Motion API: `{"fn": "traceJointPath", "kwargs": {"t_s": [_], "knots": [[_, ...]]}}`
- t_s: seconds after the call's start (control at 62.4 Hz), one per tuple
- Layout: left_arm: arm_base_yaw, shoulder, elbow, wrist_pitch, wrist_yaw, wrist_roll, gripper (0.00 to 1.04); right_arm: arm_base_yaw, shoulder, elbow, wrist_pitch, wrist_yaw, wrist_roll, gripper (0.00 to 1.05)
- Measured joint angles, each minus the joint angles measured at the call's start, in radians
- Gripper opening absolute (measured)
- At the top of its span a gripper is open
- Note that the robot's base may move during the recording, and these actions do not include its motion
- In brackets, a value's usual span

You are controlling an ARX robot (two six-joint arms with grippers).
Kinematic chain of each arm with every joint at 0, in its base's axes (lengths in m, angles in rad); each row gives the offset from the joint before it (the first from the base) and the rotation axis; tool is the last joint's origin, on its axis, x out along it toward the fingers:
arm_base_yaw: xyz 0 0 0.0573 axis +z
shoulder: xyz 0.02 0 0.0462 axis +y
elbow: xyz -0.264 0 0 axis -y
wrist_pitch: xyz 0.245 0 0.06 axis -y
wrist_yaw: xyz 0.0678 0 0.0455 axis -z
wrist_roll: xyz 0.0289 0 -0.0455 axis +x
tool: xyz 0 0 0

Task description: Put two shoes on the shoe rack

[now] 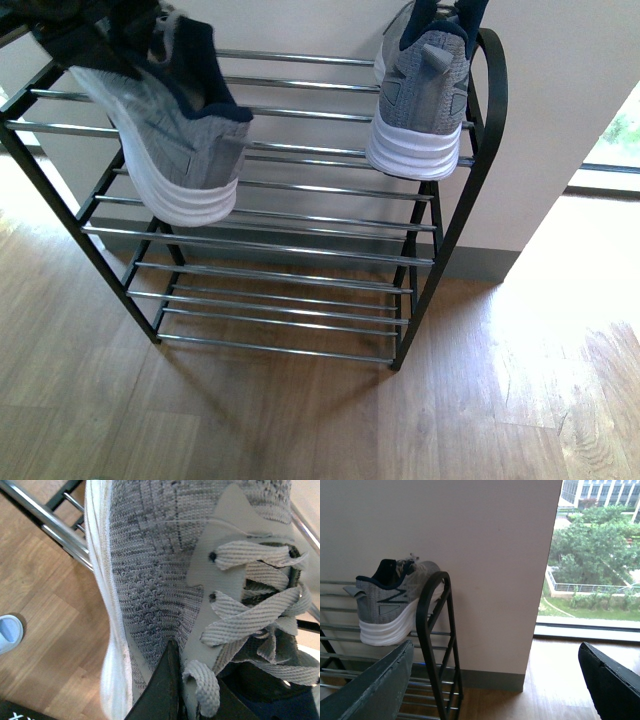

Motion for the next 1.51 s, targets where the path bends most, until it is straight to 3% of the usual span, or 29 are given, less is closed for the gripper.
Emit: {"fn": "traceJointPath", "kwargs": {"t_s": [0.128,0.305,0.674,1.042,1.508], "knots": [[-0.023,0.076,0.193,-0.136,0.029,0.042,0.01,0.0,0.0,0.0,0.0,0.0,0.0,0.96],[-0.063,0.089,0.317,-0.175,0.065,0.149,0.01,0.0,0.0,0.0,0.0,0.0,0.0,0.96],[-0.082,0.138,0.328,-0.131,0.069,0.179,0.01,0.0,0.0,0.0,0.0,0.0,0.0,0.96],[-0.149,0.232,0.401,-0.124,0.257,0.187,0.01,0.0,0.0,0.0,0.0,0.0,0.0,0.96],[-0.114,0.312,0.489,-0.103,0.243,0.209,0.01,0.0,0.0,0.0,0.0,0.0,0.0,0.96]]}}
